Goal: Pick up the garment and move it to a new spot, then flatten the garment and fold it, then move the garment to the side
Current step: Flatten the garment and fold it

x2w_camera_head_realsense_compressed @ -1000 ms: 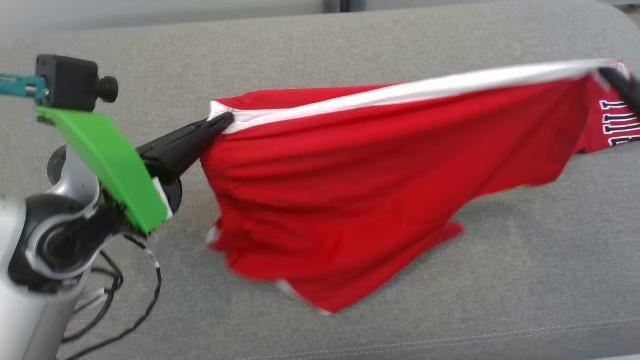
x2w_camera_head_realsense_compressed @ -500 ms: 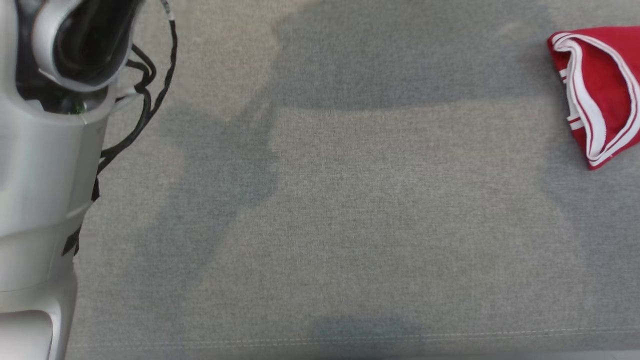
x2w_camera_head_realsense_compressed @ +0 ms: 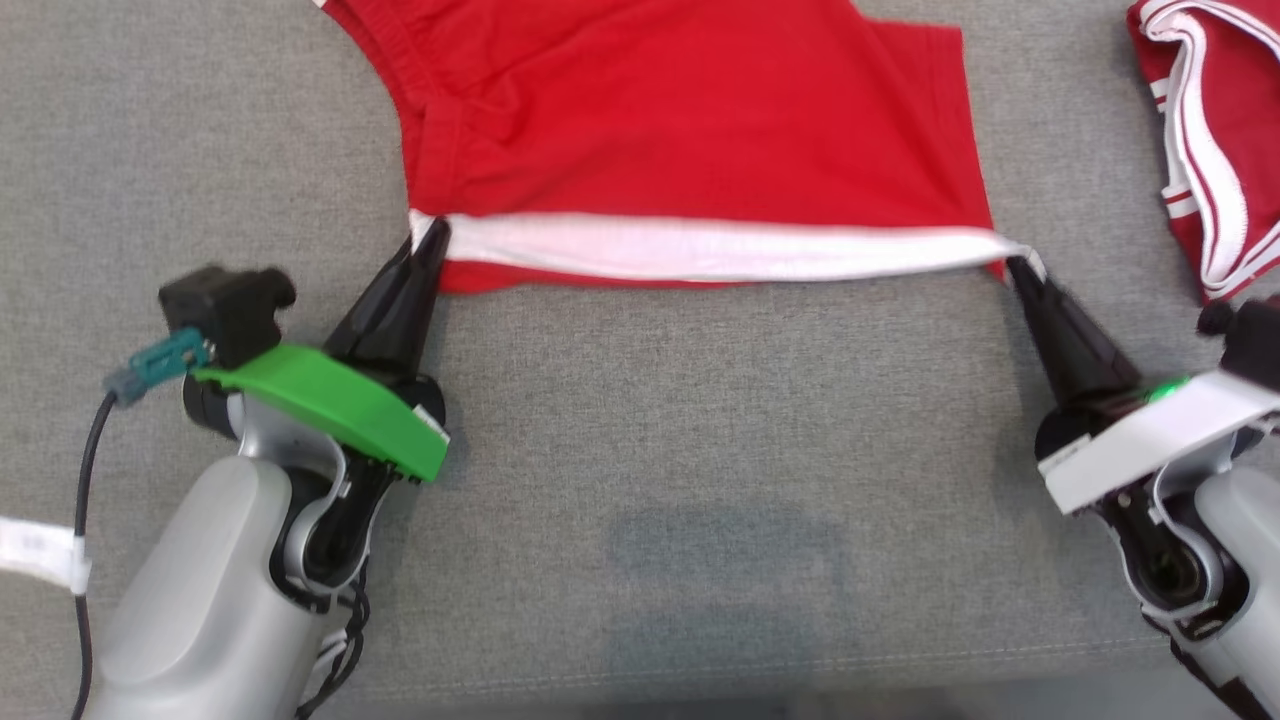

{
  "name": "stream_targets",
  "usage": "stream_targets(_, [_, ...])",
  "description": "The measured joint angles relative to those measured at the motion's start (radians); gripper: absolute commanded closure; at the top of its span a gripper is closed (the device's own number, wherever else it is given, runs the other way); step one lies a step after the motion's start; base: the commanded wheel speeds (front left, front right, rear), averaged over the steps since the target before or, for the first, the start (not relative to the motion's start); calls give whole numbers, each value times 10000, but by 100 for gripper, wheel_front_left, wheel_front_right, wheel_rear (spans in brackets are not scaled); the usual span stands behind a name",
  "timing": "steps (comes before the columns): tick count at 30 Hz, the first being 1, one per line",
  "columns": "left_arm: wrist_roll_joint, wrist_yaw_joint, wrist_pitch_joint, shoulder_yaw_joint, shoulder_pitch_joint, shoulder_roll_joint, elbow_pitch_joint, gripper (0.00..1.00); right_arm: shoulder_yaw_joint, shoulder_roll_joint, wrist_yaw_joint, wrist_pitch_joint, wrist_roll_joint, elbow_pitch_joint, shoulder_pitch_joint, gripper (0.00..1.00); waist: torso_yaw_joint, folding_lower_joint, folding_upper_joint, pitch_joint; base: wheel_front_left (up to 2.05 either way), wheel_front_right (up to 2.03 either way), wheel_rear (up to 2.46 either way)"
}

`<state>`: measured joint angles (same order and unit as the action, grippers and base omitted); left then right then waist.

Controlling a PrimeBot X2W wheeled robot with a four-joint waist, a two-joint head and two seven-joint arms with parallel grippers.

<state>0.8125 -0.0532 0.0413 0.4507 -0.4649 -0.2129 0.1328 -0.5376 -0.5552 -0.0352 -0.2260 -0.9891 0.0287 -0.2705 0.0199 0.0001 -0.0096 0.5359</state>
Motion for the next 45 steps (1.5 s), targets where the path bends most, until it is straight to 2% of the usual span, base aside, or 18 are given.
stream_targets(4, [205, -186, 798, -234, 426, 134, 520, 100, -142, 188, 121, -155, 146, -512, 464, 100, -73, -1, 0, -369, 0, 0, 0])
stream_targets(9, [522, -330, 1530, -376, 949, 372, 644, 100, -188, 113, 397, -161, 690, -640, 549, 100, -140, -1, 0, -959, 0, 0, 0])
stream_targets(15, [755, -483, 1772, -17, 2126, 500, 477, 100, -75, -669, 523, -171, 1398, -598, 575, 100, -205, -1, 0, -1686, 0, 0, 0])
stream_targets(19, [988, -523, 1812, 163, 3016, 719, 430, 100, -8, -1118, 522, -192, 1561, -362, 1173, 100, -185, -1, 0, -2141, 0, 0, 0])
stream_targets(27, [1057, -612, 1902, 330, 4239, 706, 322, 100, -401, -1586, 320, -199, 1632, -142, 2741, 100, 49, -2, 0, -2718, 0, 0, 0])
stream_targets(34, [1187, -704, 1985, 349, 4290, 761, 748, 100, -796, -1344, 161, -199, 2046, -961, 2961, 100, 109, -2, 0, -2713, 0, 0, 0])
stream_targets(40, [1170, -704, 1988, 631, 4089, 963, 1225, 100, -1302, -1093, 161, -153, 2523, -1580, 2897, 100, 206, -2, 0, -2623, 0, 0, 0])
stream_targets(41, [1174, -704, 1988, 644, 4032, 1016, 1256, 91, -1383, -1076, 165, -105, 2579, -1641, 2832, 100, 218, -2, 0, -2597, 0, 0, 0])
stream_targets(43, [1177, -706, 1992, 637, 3959, 1030, 1377, 58, -1498, -1055, 169, -104, 2813, -1781, 2635, 78, 229, -2, 0, -2539, 0, 0, 0])
stream_targets(44, [1187, -706, 2017, 644, 3928, 1034, 1492, 36, -1507, -1024, 171, -104, 2865, -1866, 2518, 60, 230, -2, 0, -2517, 0, 0, 0])
stream_targets(45, [1189, -708, 2017, 642, 3914, 1032, 1546, 8, -1565, -1009, 176, -104, 2964, -1939, 2371, 52, 232, -1, 0, -2505, 0, 0, 0])
